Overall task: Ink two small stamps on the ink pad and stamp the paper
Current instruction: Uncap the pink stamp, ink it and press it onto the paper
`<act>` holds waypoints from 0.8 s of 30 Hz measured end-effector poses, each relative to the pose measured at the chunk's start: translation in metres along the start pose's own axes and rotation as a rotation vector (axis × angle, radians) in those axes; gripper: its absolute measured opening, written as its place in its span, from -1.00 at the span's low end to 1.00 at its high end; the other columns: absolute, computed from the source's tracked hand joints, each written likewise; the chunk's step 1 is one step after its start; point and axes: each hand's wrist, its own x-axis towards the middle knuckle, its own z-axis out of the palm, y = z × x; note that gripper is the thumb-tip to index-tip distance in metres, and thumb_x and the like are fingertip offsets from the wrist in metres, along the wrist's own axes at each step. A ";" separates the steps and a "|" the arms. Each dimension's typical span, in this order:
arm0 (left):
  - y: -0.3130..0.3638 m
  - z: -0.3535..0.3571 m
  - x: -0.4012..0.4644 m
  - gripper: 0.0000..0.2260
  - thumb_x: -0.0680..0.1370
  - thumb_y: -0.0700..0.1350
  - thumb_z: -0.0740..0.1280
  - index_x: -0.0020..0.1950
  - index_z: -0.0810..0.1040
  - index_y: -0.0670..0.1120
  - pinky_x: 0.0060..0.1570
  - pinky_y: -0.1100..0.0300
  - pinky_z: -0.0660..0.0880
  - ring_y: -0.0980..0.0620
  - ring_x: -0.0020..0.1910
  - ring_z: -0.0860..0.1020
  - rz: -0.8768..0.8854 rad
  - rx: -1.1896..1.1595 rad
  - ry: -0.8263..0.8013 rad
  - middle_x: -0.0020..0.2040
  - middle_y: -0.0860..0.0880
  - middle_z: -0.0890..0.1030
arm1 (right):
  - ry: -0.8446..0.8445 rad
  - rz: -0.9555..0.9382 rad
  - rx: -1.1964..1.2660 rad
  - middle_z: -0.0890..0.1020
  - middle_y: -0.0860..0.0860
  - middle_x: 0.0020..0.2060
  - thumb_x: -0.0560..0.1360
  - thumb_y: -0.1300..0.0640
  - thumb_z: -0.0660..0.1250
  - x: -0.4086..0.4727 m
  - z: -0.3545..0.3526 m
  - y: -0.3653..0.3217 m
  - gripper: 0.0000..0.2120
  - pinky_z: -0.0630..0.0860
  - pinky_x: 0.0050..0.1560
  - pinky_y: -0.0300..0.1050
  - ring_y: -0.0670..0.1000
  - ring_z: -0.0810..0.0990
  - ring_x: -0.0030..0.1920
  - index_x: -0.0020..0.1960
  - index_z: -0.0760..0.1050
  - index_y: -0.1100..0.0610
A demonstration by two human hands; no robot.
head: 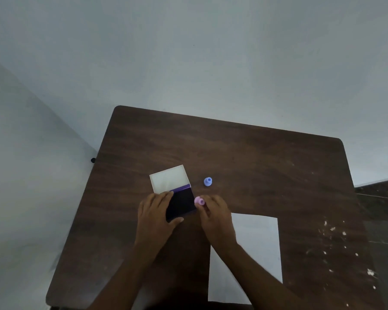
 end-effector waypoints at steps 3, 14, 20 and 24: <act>0.011 0.005 -0.004 -0.55 0.49 0.11 0.37 0.35 0.48 0.00 0.35 0.10 0.24 0.00 0.31 0.44 0.072 -0.119 0.000 0.29 -0.01 0.55 | 0.062 0.050 0.057 0.64 0.07 0.04 0.57 0.11 0.28 0.000 -0.008 0.005 -0.77 0.37 0.11 -0.31 -0.10 0.54 0.02 0.16 0.56 0.18; 0.080 0.053 -0.001 -0.53 0.55 0.09 0.30 0.43 0.35 0.01 0.41 0.10 0.20 -0.01 0.38 0.37 -0.140 -0.138 -0.486 0.44 -0.03 0.39 | 0.196 0.376 -0.038 0.64 -0.08 -0.15 0.49 -0.20 0.27 -0.021 -0.039 0.060 -0.70 0.48 -0.18 -0.30 -0.09 0.56 -0.21 -0.05 0.59 0.01; 0.090 0.066 -0.004 -0.44 0.52 0.20 0.28 0.49 0.25 0.11 0.40 0.10 0.23 -0.02 0.40 0.36 0.015 -0.038 -0.399 0.45 0.01 0.38 | 0.134 0.423 -0.010 0.62 -0.05 -0.10 0.48 -0.15 0.31 -0.019 -0.031 0.072 -0.73 0.39 -0.16 -0.35 -0.09 0.51 -0.21 -0.04 0.53 0.05; 0.089 0.071 -0.004 -0.42 0.52 0.18 0.28 0.50 0.22 0.11 0.40 0.08 0.24 -0.03 0.40 0.34 0.030 0.021 -0.401 0.46 0.00 0.36 | 0.156 0.378 0.048 0.54 -0.12 -0.20 0.46 -0.11 0.37 -0.020 -0.027 0.074 -0.82 0.30 -0.30 -0.48 -0.15 0.48 -0.29 -0.12 0.44 -0.04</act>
